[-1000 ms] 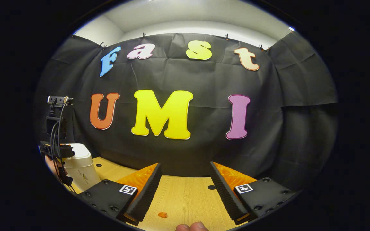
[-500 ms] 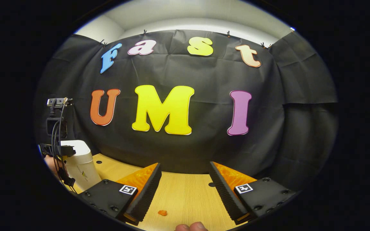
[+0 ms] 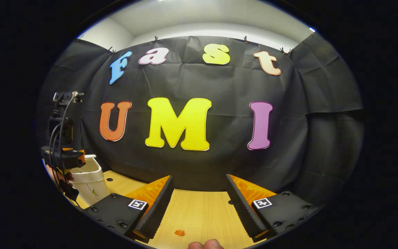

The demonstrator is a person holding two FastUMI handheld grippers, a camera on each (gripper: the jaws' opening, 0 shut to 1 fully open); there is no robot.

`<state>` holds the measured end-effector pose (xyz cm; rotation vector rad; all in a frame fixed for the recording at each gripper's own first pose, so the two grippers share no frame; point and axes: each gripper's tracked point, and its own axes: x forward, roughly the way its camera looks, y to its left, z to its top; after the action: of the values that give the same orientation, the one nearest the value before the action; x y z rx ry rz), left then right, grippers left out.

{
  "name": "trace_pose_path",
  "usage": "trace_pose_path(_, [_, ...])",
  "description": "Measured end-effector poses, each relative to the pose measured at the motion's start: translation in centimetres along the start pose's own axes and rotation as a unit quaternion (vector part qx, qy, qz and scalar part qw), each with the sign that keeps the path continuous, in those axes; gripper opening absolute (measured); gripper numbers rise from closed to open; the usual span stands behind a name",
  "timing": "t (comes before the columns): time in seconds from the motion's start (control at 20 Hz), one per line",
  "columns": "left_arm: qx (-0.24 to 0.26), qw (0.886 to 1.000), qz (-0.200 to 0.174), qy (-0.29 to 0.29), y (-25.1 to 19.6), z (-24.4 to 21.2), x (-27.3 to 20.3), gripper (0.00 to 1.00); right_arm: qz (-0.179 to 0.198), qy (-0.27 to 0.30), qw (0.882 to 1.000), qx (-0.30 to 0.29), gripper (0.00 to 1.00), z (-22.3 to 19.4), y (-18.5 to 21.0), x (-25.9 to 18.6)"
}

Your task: Press the lid of the desktop garbage bin to open it, pick up the crumpled paper on the desktop and throw it into the bin, then pick up the pop can on the desktop and drop it into the bin, and finally close the garbage bin lid.

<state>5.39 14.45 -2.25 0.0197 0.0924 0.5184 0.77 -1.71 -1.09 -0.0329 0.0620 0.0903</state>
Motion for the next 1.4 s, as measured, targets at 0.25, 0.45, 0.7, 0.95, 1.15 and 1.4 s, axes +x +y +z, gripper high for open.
trace_pose_path(0.25, [-0.03,0.995,-0.096,-0.01,-4.1,0.9,-1.5,0.91,0.003,-0.011,1.0,0.005,0.92,0.3,0.1,-0.2])
trace_pose_path(0.45, [-0.022,0.987,-0.155,-0.026,-5.5,1.4,-5.1,0.96,-0.003,-0.009,1.0,0.01,0.92,-0.3,-0.7,-0.4])
trace_pose_path(0.7, [0.0,0.975,-0.216,-0.048,-7.9,1.1,-9.1,0.96,-0.001,0.009,1.0,0.007,0.94,-2.3,-0.8,-0.4])
trace_pose_path(0.95, [0.012,0.961,-0.272,-0.048,-10.3,-0.5,-13.1,0.96,0.014,0.038,0.999,0.006,0.95,-5.7,-0.7,-0.6])
trace_pose_path(1.15, [0.014,0.961,-0.274,-0.029,-10.2,-2.3,-14.4,0.96,0.033,0.076,0.996,0.01,0.95,-9.8,-0.4,-0.3])
trace_pose_path(1.4, [0.025,0.961,-0.275,-0.019,-9.5,-3.0,-15.3,0.96,0.072,0.142,0.987,-0.004,0.95,-16.4,0.8,0.0])
